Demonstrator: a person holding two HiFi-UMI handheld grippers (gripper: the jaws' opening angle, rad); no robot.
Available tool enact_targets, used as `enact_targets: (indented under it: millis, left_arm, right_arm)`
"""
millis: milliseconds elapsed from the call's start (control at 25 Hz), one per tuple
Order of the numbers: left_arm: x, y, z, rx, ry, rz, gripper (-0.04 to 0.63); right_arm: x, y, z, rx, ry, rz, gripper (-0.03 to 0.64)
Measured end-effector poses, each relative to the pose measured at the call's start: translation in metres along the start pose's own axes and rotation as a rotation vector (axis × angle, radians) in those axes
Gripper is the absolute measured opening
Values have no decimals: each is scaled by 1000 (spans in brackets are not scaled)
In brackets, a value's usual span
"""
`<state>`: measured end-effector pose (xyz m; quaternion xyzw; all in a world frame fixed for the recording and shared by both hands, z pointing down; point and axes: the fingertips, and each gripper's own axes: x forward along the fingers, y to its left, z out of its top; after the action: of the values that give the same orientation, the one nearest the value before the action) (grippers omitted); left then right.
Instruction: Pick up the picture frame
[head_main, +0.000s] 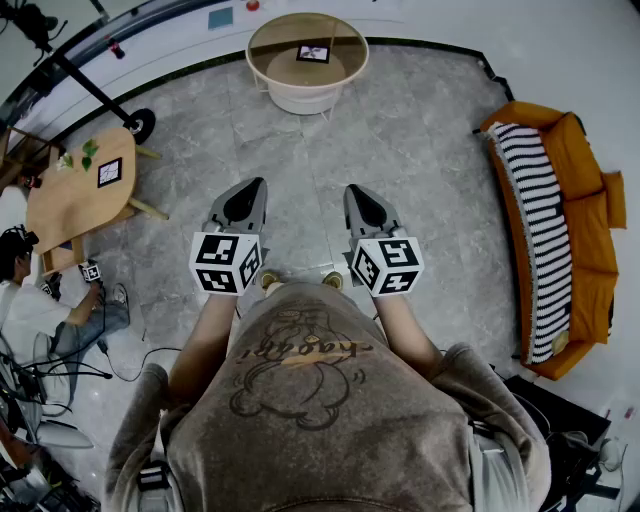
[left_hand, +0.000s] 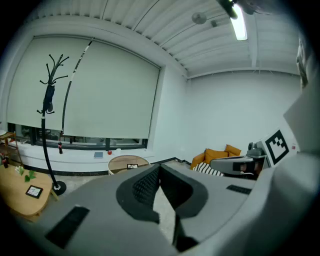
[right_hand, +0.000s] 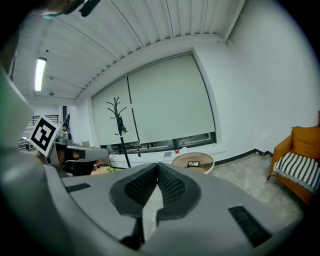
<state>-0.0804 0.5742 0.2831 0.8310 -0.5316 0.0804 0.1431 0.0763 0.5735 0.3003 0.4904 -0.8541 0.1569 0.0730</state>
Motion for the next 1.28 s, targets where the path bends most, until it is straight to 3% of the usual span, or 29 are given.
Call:
enact_targets:
  millis: [480, 840, 1280]
  left_arm:
    - [-11, 20, -10, -4, 4, -10, 17]
    - [-18, 54, -30, 0, 8, -61, 17]
    - [-12, 62, -38, -4, 27, -109, 17]
  right_arm:
    - [10, 26, -9, 61, -30, 27, 19]
    - [16, 51, -27, 70, -79, -63, 18]
    - [19, 52, -32, 94, -87, -130, 20]
